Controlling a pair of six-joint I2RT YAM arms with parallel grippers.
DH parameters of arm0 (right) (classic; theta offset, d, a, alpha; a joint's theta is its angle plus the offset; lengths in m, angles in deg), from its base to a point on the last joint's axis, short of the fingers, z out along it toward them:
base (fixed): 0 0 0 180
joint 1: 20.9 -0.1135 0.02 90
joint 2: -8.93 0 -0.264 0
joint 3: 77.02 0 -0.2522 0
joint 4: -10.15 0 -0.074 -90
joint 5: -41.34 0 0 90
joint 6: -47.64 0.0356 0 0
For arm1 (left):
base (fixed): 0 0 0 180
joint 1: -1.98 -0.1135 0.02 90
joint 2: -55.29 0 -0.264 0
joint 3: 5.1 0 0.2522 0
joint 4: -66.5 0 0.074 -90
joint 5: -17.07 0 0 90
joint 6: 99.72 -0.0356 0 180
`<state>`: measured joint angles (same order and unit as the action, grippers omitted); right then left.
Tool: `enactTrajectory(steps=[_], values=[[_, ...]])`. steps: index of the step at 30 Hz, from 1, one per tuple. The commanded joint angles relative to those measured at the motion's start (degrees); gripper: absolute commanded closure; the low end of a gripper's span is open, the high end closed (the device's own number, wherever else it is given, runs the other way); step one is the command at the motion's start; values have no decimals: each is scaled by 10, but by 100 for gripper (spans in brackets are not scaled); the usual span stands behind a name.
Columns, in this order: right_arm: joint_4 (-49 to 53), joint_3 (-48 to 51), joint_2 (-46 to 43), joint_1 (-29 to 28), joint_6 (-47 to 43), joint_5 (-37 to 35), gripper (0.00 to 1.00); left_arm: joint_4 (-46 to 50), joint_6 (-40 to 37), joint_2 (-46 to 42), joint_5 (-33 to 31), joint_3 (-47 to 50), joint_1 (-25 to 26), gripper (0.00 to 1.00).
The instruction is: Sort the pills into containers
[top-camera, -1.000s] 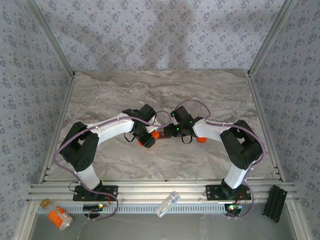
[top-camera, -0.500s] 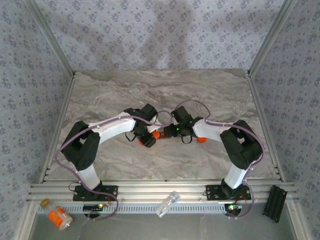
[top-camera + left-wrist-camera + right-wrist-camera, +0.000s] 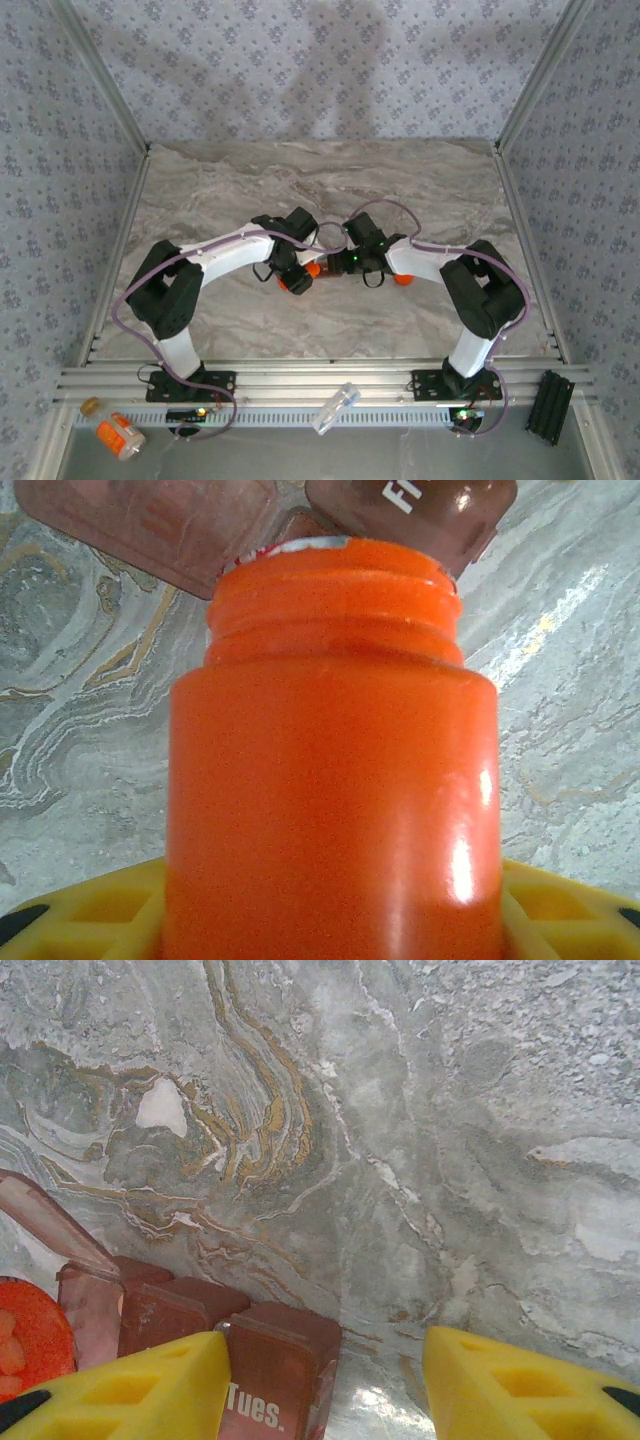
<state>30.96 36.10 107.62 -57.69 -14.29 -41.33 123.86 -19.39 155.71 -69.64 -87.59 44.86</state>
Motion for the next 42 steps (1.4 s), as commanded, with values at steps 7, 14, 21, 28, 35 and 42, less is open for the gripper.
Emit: enactTrajectory(steps=[7,14,21,28,35,42], values=[[30,11,20,-5,6,-2,45,32,-17,16,-12,-24,5,100],[32,8,20,-6,6,-1,45,43,-23,20,-18,-33,6,100],[32,8,21,-6,7,-1,45,52,-30,21,-28,-38,9,100],[32,8,21,-6,7,0,45,55,-34,29,-35,-43,15,100],[32,8,22,-6,7,0,45,60,-38,35,-41,-52,16,100],[30,9,24,-6,8,0,45,73,-44,39,-45,-61,17,100]])
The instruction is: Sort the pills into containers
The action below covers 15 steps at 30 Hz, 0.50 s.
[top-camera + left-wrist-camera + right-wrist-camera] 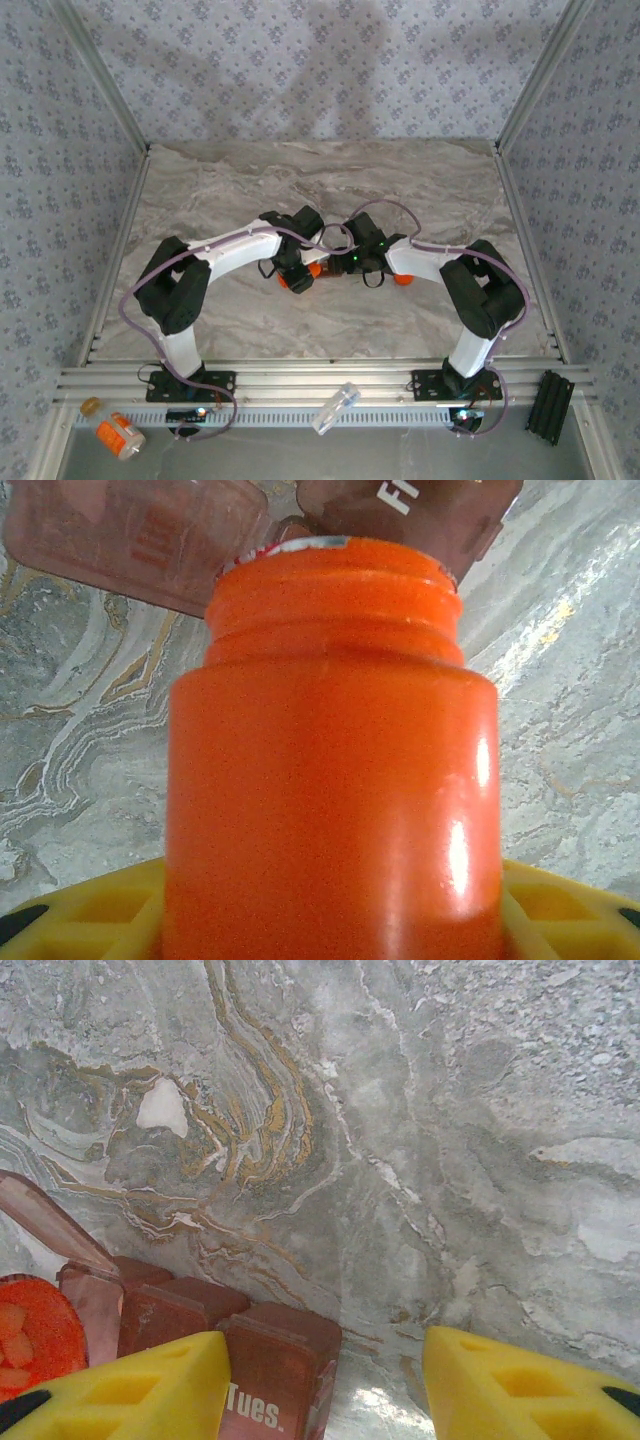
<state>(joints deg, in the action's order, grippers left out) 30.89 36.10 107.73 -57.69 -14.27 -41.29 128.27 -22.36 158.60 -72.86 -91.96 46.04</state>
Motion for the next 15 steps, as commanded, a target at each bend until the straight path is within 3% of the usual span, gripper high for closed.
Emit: enactTrajectory(steps=[1,15], values=[[31,8,22,-6,7,0,45,29,-14,10,-13,-17,5,100],[30,8,24,-7,8,1,45,35,-23,16,-24,-28,7,100]])
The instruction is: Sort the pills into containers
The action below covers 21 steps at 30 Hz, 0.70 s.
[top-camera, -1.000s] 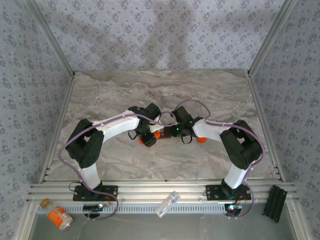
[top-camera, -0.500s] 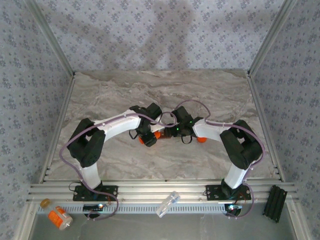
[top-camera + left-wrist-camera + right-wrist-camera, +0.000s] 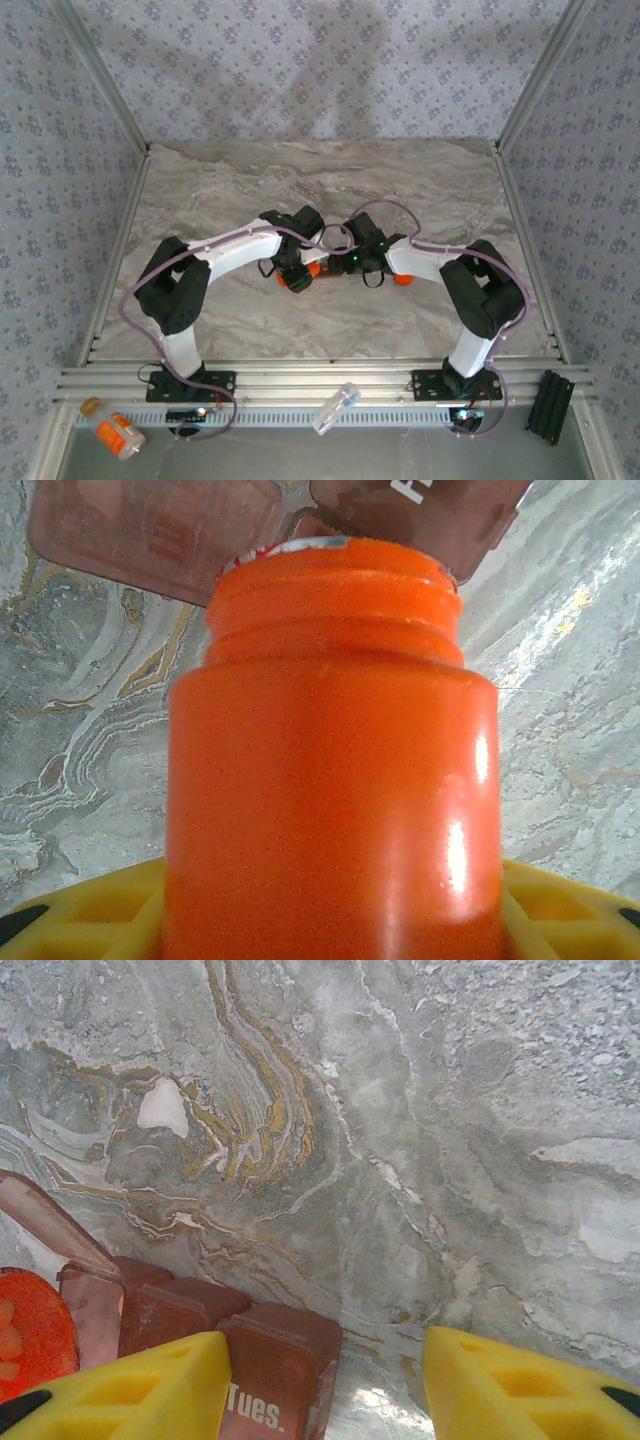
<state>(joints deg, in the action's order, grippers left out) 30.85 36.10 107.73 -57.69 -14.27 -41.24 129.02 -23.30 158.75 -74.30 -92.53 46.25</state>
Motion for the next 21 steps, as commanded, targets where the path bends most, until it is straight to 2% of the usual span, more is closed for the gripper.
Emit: enactTrajectory(steps=[1,21], values=[[31,8,24,-7,8,0,45,28,-14,16,-9,-23,7,100],[30,8,26,-7,8,2,45,49,-34,34,-36,-42,16,100]])
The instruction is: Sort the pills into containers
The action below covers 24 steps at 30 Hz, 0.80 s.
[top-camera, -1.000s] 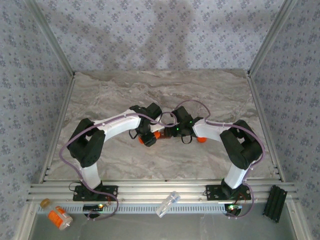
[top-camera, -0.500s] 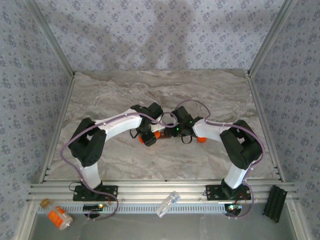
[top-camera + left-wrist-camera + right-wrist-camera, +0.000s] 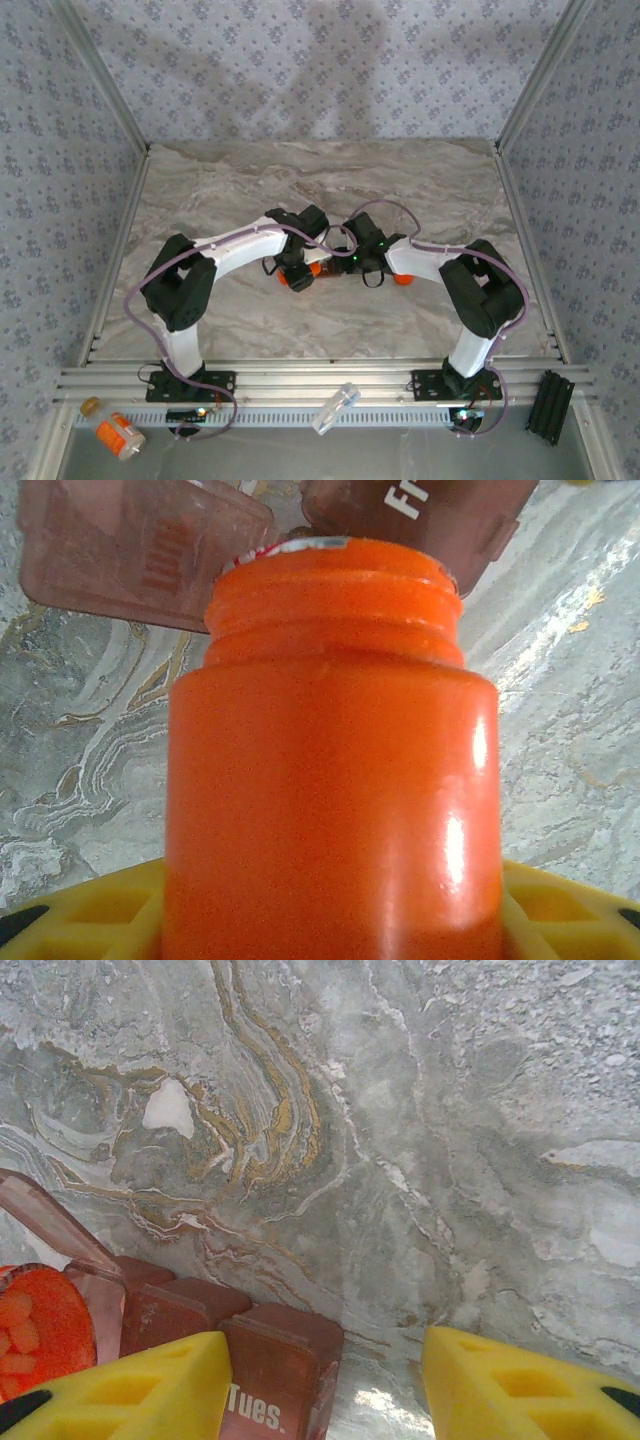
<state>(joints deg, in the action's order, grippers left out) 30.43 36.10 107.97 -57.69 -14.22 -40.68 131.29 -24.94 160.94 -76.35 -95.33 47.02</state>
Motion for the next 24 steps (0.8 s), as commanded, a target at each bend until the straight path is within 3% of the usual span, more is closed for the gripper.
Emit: enactTrajectory(steps=[1,10,24], values=[[35,7,24,-7,8,-4,45,27,-18,14,-18,-15,8,100],[35,6,25,-7,8,-3,45,21,-23,12,-45,-8,19,100],[36,7,27,-7,9,-4,45,-17,-15,-3,-25,26,20,100]])
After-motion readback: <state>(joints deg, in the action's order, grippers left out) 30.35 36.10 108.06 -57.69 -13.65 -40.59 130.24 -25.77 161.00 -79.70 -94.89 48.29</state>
